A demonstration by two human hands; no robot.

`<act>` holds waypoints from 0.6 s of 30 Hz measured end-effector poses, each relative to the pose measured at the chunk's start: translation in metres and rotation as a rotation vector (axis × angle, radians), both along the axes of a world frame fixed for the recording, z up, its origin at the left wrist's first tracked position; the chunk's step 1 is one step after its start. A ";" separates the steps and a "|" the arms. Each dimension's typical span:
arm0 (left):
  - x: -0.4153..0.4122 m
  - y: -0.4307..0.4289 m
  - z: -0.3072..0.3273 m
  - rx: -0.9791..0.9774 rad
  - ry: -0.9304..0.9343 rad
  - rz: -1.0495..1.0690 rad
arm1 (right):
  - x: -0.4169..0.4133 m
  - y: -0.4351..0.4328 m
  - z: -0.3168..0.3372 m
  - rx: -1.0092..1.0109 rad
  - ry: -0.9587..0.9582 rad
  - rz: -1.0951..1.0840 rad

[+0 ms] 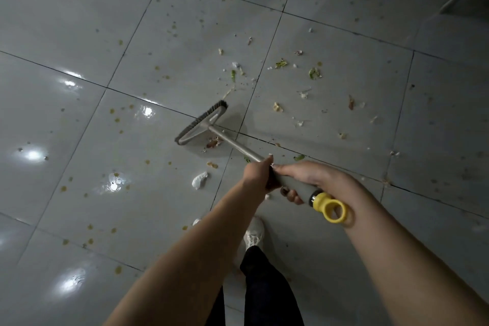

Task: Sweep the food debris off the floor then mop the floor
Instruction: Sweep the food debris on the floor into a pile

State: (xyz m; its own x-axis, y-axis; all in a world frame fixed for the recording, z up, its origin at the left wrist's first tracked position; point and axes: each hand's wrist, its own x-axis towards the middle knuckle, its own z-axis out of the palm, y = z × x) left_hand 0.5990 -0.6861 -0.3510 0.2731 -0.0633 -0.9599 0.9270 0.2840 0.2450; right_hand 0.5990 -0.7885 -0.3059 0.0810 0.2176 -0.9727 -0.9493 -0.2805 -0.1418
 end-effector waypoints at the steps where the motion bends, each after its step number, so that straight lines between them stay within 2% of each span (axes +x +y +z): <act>1: 0.002 0.010 -0.001 0.026 0.002 0.010 | 0.001 0.010 -0.003 0.021 0.005 -0.019; 4: 0.009 0.039 -0.005 0.032 0.040 -0.007 | 0.003 0.039 -0.018 0.083 0.031 -0.087; 8: 0.007 0.059 -0.013 0.018 0.093 -0.143 | -0.001 0.059 -0.036 0.072 0.048 -0.086; 12: 0.000 0.038 -0.023 0.004 0.115 -0.249 | -0.007 0.035 -0.040 -0.009 0.022 -0.007; 18: -0.016 -0.021 -0.016 -0.088 0.129 -0.299 | -0.020 -0.026 -0.021 -0.097 0.063 0.027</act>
